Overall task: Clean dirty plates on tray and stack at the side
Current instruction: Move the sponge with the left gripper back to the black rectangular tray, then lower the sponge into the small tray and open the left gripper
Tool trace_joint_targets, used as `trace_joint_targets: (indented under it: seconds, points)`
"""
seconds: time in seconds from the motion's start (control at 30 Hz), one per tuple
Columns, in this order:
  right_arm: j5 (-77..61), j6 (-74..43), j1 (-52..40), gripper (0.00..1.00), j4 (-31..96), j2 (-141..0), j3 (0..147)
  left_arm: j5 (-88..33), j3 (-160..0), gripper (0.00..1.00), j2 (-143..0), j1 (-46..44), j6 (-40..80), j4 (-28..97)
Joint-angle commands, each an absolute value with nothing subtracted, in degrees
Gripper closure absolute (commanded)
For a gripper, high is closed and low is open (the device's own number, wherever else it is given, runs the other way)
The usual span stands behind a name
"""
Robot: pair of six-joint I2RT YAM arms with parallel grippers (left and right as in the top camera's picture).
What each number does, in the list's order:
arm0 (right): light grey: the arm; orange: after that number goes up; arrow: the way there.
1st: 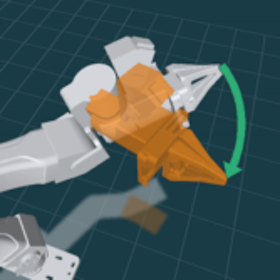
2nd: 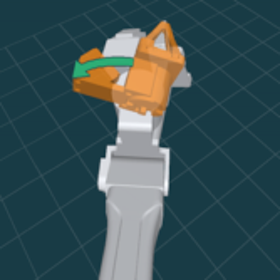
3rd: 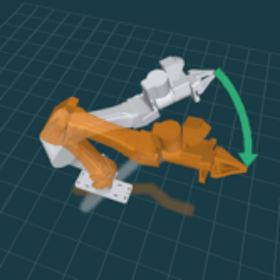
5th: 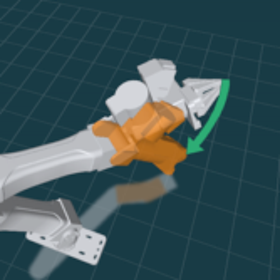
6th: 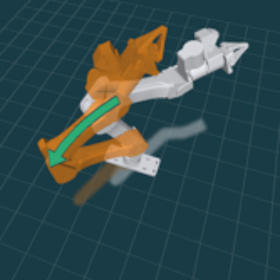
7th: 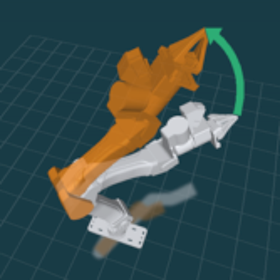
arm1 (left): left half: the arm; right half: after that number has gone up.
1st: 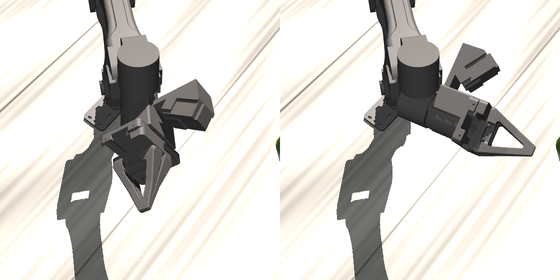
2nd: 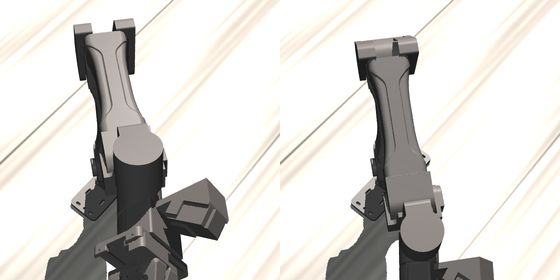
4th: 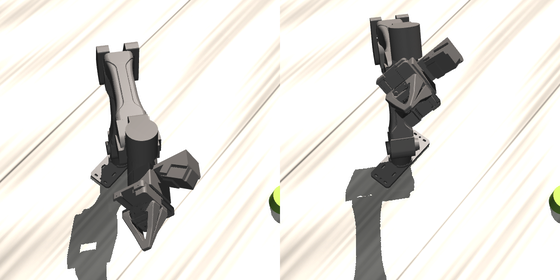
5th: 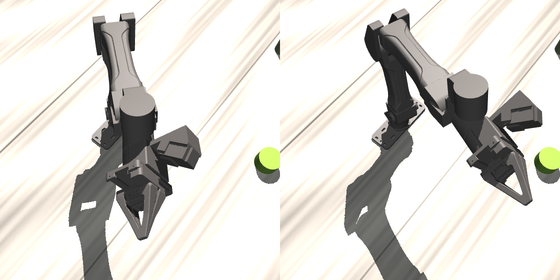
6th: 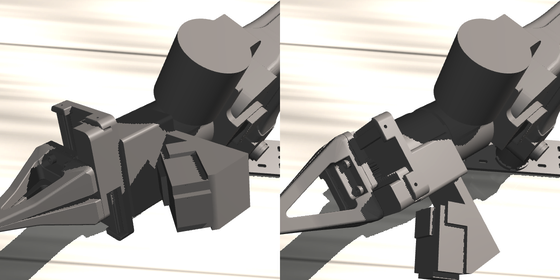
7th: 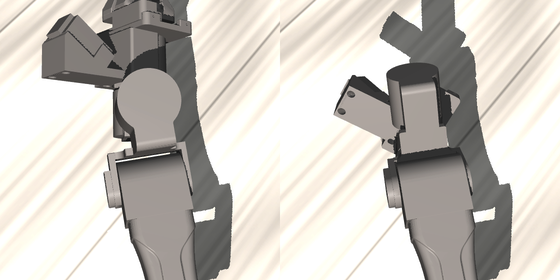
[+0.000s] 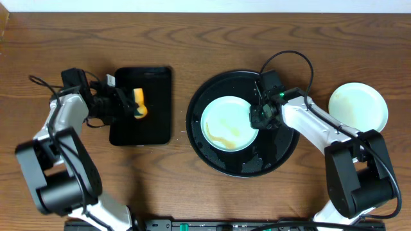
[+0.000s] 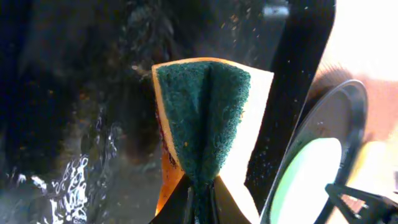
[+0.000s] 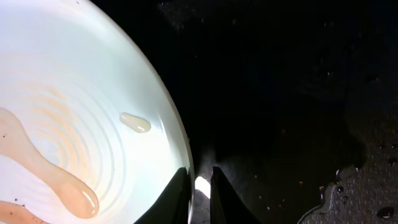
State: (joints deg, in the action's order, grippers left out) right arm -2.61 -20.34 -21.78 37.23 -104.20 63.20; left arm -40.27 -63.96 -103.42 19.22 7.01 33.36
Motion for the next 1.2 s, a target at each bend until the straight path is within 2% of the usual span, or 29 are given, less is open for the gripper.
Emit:
trace_joint_targets:
  seconds: [0.0,0.3,0.83,1.03,1.17]
  points:
    - [-2.0,-20.1,-21.8,0.89,37.5,-104.7,63.0,-35.8,-63.7,0.92,-102.8,17.2,6.0,34.1]
    - [-2.0,-20.1,-21.8,0.9,37.7,-104.7,63.0,-14.8,-60.6,0.92,-103.0,7.5,7.8,34.2]
    - [-2.0,-20.1,-21.8,0.91,38.3,-104.7,63.0,-13.0,-60.0,0.92,-103.0,-7.9,8.4,36.7]
    - [-2.0,-20.1,-21.8,0.91,38.4,-104.7,63.0,-12.4,-60.1,0.92,-103.0,-9.3,6.0,37.5]
    - [-2.0,-20.1,-21.8,0.91,38.4,-104.7,63.0,-6.2,-60.1,0.92,-103.0,-7.6,6.0,37.5]
